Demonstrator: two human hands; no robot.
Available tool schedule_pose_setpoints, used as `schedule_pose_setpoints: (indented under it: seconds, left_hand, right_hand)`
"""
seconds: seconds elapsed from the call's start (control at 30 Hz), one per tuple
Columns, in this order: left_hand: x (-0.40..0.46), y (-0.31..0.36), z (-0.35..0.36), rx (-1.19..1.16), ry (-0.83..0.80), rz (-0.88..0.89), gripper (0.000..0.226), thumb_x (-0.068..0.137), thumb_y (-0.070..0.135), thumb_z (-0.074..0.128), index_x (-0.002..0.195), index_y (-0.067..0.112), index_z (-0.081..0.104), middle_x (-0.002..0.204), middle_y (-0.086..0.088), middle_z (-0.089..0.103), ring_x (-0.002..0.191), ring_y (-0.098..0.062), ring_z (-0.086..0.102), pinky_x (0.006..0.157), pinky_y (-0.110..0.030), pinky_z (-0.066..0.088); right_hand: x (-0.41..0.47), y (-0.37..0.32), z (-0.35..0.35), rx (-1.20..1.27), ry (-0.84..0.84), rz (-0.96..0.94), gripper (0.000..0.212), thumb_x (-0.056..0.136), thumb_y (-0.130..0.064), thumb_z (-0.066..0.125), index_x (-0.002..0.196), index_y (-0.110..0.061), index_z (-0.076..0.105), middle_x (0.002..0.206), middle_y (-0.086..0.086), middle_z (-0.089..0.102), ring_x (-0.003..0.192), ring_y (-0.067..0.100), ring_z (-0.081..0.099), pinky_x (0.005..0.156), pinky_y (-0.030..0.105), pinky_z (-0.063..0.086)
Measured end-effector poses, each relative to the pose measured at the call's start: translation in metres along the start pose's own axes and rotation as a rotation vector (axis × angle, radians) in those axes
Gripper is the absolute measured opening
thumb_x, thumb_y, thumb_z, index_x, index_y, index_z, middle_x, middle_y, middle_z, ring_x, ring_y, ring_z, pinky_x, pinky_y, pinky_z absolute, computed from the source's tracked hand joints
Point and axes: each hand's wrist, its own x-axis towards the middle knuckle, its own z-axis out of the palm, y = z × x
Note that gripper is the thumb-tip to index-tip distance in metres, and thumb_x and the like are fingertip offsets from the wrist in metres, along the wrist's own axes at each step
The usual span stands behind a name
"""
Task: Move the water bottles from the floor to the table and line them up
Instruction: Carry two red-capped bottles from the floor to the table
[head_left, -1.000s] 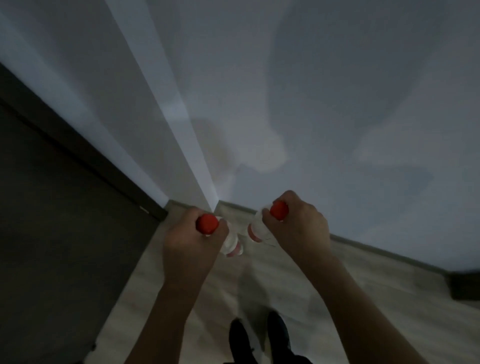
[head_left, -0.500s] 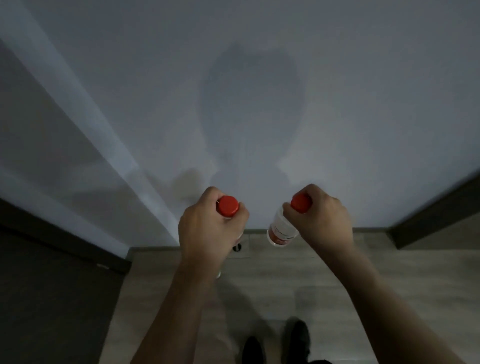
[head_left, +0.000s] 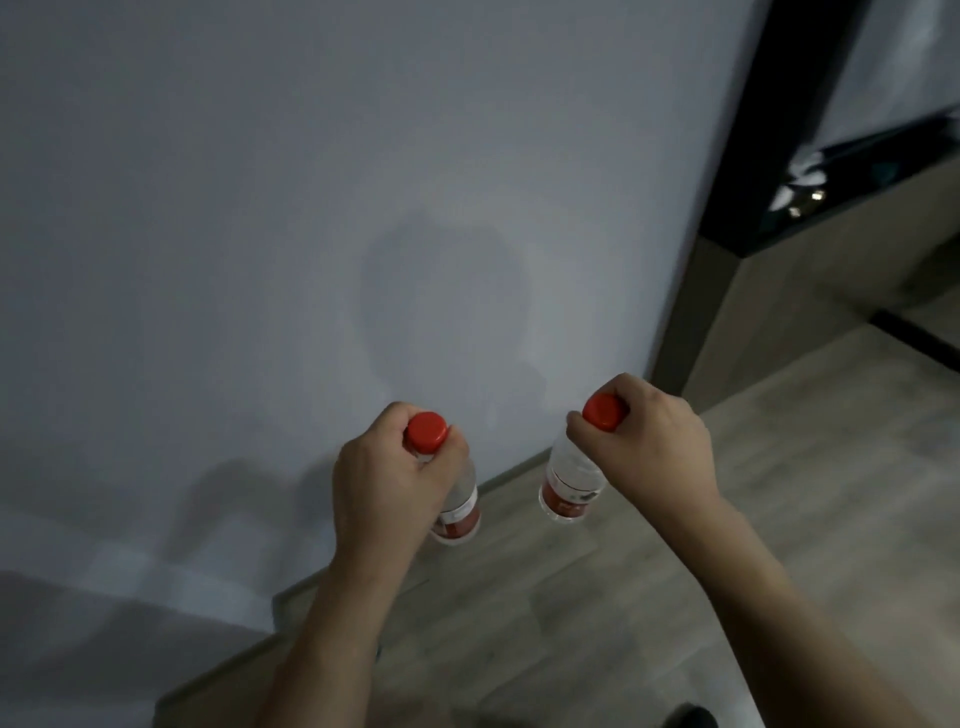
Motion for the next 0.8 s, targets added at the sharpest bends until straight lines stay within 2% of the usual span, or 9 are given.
schedule_pose_setpoints:
  seconds: [0.1,0.23,0.3,0.4,0.5,0.7,0.8]
  left_hand:
    - [0.000,0.055,0.050,-0.041,-0.036,0.051,0.020,0.078,0.038,0.073,0.074,0.025,0.059,0.057,0.014,0.057,0.057,-0.005,0.058,0.052,-0.019,0.041]
    - [-0.001,0.135,0.124,-0.124,-0.091,0.109,0.023,0.074,0.049,0.064,0.074,0.026,0.059,0.061,0.013,0.060,0.061,-0.006,0.059,0.053,-0.021,0.044]
    - [-0.002,0.175,0.160,-0.161,-0.114,0.156,0.024,0.074,0.051,0.063,0.073,0.027,0.059,0.063,0.014,0.061,0.063,-0.005,0.060,0.052,-0.018,0.043]
    - [-0.003,0.235,0.209,-0.225,-0.147,0.221,0.024,0.076,0.049,0.066,0.072,0.027,0.059,0.064,0.013,0.061,0.064,-0.006,0.060,0.052,-0.024,0.048]
    - [-0.008,0.296,0.251,-0.273,-0.193,0.313,0.024,0.076,0.049,0.067,0.072,0.027,0.058,0.063,0.013,0.059,0.065,-0.006,0.060,0.050,-0.017,0.045]
    - [-0.016,0.399,0.329,-0.356,-0.316,0.408,0.021,0.076,0.045,0.068,0.073,0.026,0.060,0.065,0.014,0.061,0.065,-0.005,0.060,0.055,-0.022,0.047]
    - [-0.016,0.443,0.372,-0.377,-0.384,0.431,0.019,0.076,0.040,0.070,0.074,0.024,0.061,0.064,0.013,0.062,0.065,-0.006,0.061,0.057,-0.026,0.049]
  right_hand:
    - [0.007,0.054,-0.046,0.010,0.032,0.085,0.021,0.072,-0.047,0.064,0.073,-0.031,0.051,0.065,-0.012,0.058,0.062,0.010,0.057,0.055,0.027,0.045]
    - [0.016,0.129,-0.113,-0.008,0.119,0.158,0.025,0.072,-0.045,0.065,0.070,-0.028,0.047,0.060,-0.013,0.053,0.058,0.007,0.053,0.051,0.024,0.037]
    - [0.018,0.167,-0.149,-0.032,0.163,0.190,0.026,0.073,-0.045,0.066,0.071,-0.027,0.047,0.062,-0.010,0.054,0.061,0.014,0.056,0.055,0.028,0.044]
    - [0.020,0.219,-0.200,-0.058,0.240,0.246,0.024,0.073,-0.046,0.065,0.075,-0.027,0.052,0.066,-0.009,0.058,0.066,0.015,0.060,0.061,0.035,0.053]
    - [0.018,0.267,-0.247,-0.086,0.351,0.294,0.024,0.074,-0.045,0.067,0.071,-0.027,0.050,0.062,-0.011,0.056,0.059,0.007,0.056,0.056,0.031,0.051]
    - [0.025,0.355,-0.318,-0.071,0.472,0.464,0.023,0.073,-0.046,0.067,0.075,-0.028,0.053,0.064,-0.011,0.056,0.062,0.009,0.057,0.061,0.038,0.055]
    - [0.035,0.400,-0.348,-0.076,0.508,0.535,0.023,0.073,-0.046,0.067,0.074,-0.027,0.054,0.063,-0.011,0.056,0.062,0.009,0.056,0.059,0.036,0.053]
